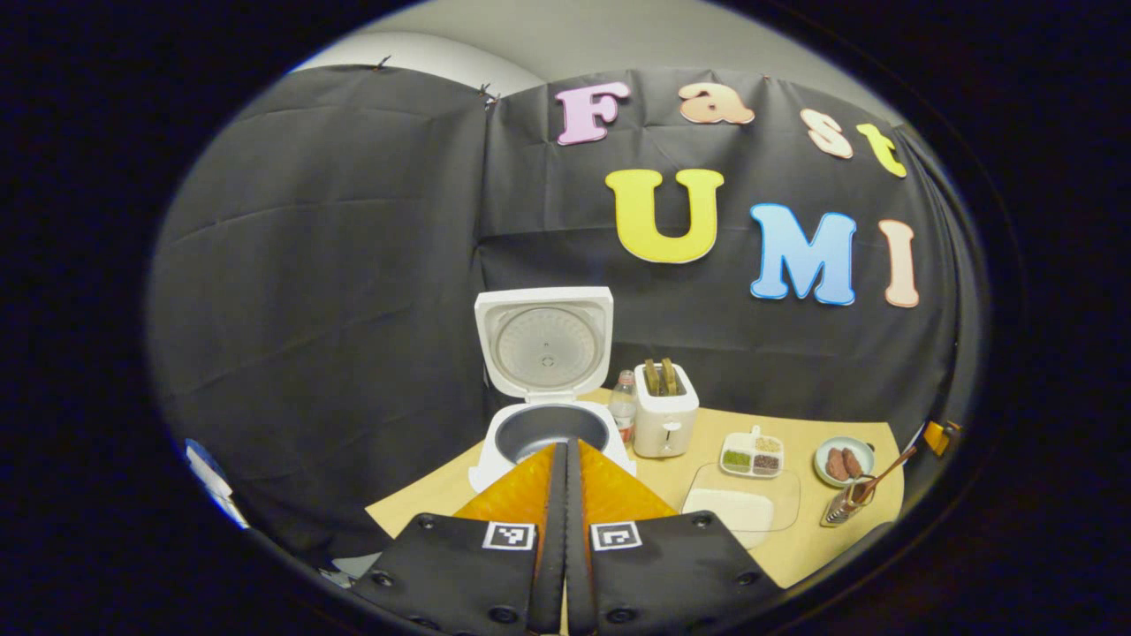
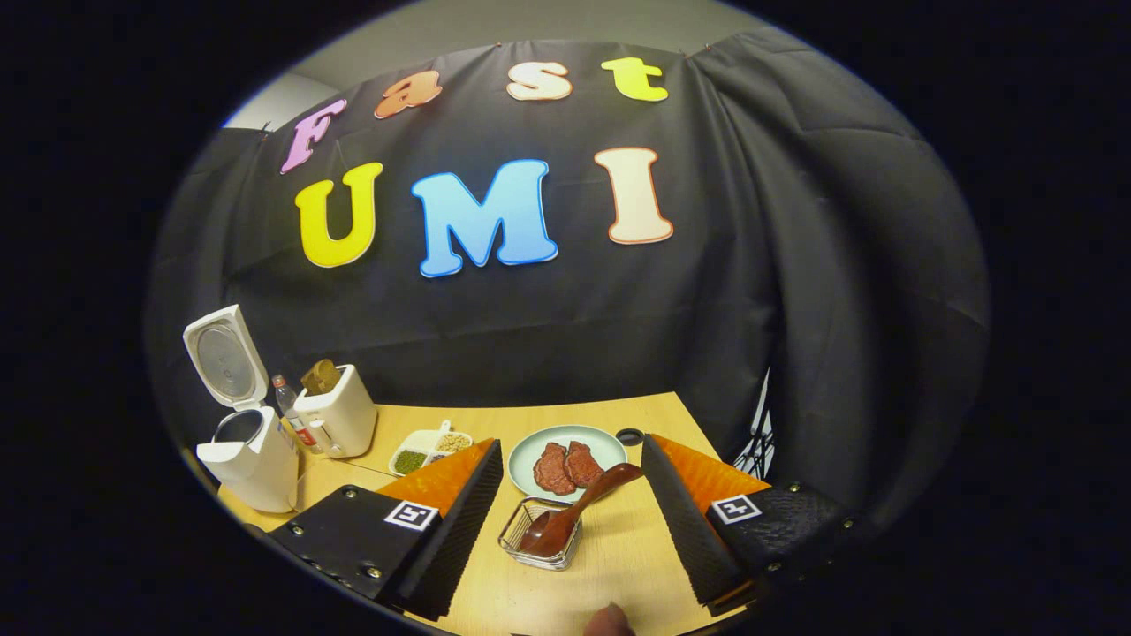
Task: Close the left gripper, press the button to open the rice cooker; take a wooden spoon from the chopstick holder with the right hand, scoop a spoonful of rice and pour it into the rice cooker, then put the wooden spoon back into the chopstick holder.
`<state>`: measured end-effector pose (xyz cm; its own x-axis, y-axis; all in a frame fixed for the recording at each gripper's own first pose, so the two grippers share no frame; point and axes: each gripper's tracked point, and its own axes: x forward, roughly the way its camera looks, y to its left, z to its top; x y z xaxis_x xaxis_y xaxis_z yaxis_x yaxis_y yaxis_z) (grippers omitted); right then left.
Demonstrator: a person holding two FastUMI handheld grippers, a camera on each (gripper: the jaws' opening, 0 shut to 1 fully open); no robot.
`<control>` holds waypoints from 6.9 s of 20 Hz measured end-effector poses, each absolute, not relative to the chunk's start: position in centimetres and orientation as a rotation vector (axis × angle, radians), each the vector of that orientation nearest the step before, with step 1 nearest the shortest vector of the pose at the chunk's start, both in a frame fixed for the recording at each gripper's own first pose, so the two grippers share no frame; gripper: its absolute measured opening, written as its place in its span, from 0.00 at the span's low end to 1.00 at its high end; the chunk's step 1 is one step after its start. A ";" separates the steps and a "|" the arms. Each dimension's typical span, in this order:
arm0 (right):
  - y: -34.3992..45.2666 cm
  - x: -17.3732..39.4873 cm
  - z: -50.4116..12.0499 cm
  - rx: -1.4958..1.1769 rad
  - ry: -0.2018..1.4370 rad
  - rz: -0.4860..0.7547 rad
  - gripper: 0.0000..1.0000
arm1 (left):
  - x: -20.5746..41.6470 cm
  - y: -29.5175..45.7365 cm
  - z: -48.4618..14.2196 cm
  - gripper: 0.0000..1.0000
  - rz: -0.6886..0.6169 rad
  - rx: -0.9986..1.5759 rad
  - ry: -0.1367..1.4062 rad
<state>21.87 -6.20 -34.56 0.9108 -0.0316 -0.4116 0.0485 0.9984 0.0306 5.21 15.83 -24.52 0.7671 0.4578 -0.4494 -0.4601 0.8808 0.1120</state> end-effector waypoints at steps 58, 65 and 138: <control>27.3 20.5 -48.7 -0.074 0.792 0.361 0.13 | -4.4 28.0 -19.8 0.89 0.623 0.004 0.451; 29.6 20.4 -48.8 0.246 0.915 0.347 0.13 | -4.6 27.4 -18.9 0.87 0.633 0.012 0.445; 62.1 16.6 -35.5 -0.532 0.165 0.921 0.13 | -12.3 34.0 -19.2 0.89 0.810 -0.046 0.463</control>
